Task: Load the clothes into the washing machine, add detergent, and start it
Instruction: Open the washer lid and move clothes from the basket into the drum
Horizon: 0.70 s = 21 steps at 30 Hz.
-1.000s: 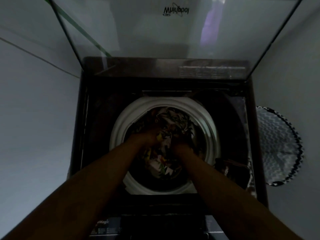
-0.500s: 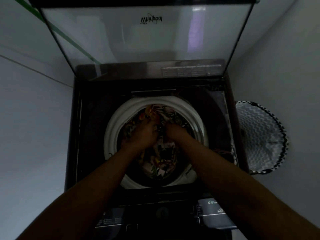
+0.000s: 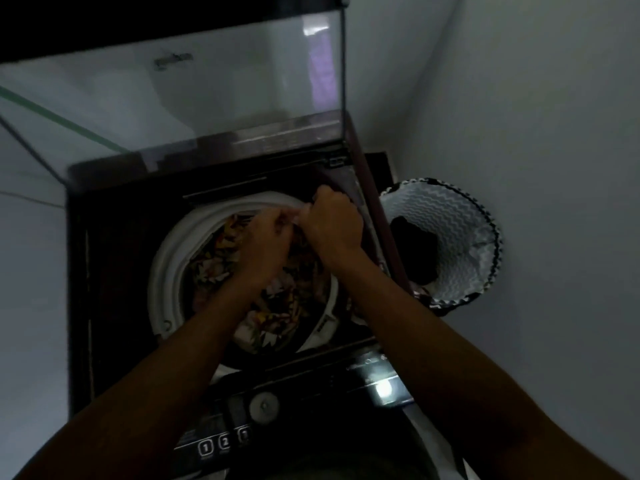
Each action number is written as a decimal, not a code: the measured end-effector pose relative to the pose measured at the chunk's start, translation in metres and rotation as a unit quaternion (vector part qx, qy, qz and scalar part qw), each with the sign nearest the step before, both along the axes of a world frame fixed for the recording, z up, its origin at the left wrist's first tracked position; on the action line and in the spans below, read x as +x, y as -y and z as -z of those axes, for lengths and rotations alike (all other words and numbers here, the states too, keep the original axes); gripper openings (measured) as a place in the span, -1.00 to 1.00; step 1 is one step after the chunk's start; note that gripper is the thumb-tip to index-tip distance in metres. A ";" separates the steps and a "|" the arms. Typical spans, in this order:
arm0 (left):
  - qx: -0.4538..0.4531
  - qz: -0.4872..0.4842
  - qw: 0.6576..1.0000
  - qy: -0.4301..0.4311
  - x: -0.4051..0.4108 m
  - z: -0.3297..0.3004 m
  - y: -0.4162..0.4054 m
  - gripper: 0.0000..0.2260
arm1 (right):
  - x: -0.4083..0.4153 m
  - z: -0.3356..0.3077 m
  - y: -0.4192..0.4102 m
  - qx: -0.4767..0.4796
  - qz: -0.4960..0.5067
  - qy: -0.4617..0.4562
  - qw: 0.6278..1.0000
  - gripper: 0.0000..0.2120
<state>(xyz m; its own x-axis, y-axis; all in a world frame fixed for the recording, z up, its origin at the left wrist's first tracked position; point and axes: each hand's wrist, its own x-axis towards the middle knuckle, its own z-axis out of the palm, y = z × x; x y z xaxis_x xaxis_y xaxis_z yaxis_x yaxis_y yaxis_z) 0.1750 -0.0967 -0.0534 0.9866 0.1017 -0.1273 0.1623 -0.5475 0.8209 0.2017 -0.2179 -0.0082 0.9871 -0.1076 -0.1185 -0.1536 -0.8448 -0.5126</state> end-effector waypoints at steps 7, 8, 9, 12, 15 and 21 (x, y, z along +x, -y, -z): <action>0.043 0.090 0.986 0.137 0.020 -0.032 0.088 -0.83 | 0.016 0.007 0.095 0.043 0.138 -0.009 0.990 -0.70; 0.046 0.111 0.981 0.150 0.022 -0.033 0.101 -0.84 | 0.015 0.015 0.111 0.047 0.148 -0.018 0.988 -0.69; 0.051 0.132 0.978 0.155 0.023 -0.035 0.116 -0.85 | 0.014 0.024 0.127 0.054 0.155 -0.032 0.986 -0.68; 0.071 0.186 0.967 0.158 0.031 -0.028 0.154 -0.84 | 0.014 0.058 0.171 0.066 0.164 -0.099 0.979 -0.62; 0.107 0.256 0.954 0.109 0.045 -0.012 0.193 -0.81 | 0.018 0.094 0.211 0.072 0.138 -0.167 0.974 -0.56; 0.138 0.286 0.943 -0.100 0.075 0.035 0.257 -0.75 | 0.032 0.169 0.271 0.075 0.072 -0.297 0.949 -0.64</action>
<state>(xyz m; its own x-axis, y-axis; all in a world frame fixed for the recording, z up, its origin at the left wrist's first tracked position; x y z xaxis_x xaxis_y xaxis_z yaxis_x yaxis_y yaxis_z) 0.2497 -0.3538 -0.0883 0.8497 -0.3829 -0.3626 -0.0874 -0.7804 0.6192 0.2332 -0.4892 -0.1775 0.7173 -0.1749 -0.6745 -0.5618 -0.7178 -0.4113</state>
